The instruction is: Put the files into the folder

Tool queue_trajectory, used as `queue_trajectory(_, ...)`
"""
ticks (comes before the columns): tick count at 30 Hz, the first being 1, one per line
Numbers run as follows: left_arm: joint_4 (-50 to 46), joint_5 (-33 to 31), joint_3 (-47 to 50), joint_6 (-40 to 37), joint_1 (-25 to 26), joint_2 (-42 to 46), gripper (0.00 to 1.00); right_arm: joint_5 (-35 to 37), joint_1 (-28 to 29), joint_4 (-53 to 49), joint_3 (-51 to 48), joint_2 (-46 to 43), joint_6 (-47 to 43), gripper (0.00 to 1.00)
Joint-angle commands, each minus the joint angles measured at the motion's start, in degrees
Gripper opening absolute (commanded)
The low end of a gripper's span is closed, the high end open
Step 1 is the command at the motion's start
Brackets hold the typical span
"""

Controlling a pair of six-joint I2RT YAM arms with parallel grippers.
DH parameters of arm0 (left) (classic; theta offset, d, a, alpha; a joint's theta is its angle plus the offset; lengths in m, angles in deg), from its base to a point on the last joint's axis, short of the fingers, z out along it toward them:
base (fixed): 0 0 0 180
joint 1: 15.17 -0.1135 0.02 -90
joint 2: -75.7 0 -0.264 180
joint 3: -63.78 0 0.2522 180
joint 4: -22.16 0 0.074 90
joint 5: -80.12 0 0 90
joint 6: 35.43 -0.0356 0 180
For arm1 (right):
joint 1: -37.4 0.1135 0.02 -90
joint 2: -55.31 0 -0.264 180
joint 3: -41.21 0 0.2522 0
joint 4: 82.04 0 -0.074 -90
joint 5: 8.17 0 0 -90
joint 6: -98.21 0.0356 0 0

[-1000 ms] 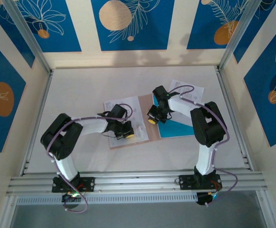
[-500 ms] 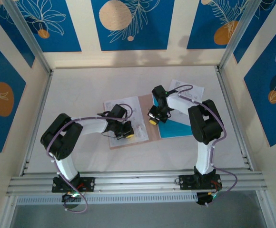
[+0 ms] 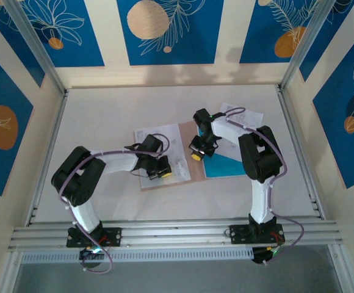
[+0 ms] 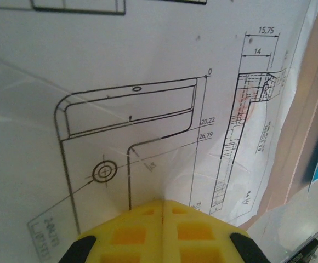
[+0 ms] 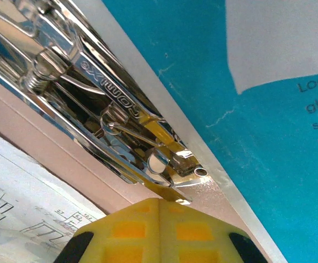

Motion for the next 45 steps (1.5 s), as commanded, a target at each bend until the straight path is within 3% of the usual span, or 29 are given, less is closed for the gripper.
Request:
queue_trajectory(1, -7.27, -3.85, 3.06, 1.97, 0.21, 0.71, 0.00, 8.85, -1.13, -5.30, -1.60, 3.87, -0.39, 0.00)
queue_trajectory(12, -6.71, -4.48, 5.97, 5.28, -0.13, 1.94, 0.00, 10.84, -2.92, -5.99, -1.48, 6.51, -4.94, 0.00)
queue_trajectory(20, -6.25, -4.29, 6.64, 5.96, -0.31, 1.77, 0.00, 7.77, -5.29, -5.03, -1.67, 8.39, -6.93, 0.00)
queue_trajectory(33, -5.83, -4.03, 6.19, 5.61, -0.65, 1.42, 0.00, 8.08, -3.85, -7.12, 6.60, 0.52, -7.00, 0.00)
queue_trajectory(45, -5.26, -3.77, 6.04, 5.47, -0.62, 1.30, 0.00, 5.54, -3.18, -4.70, 5.71, -6.15, -5.54, 0.00)
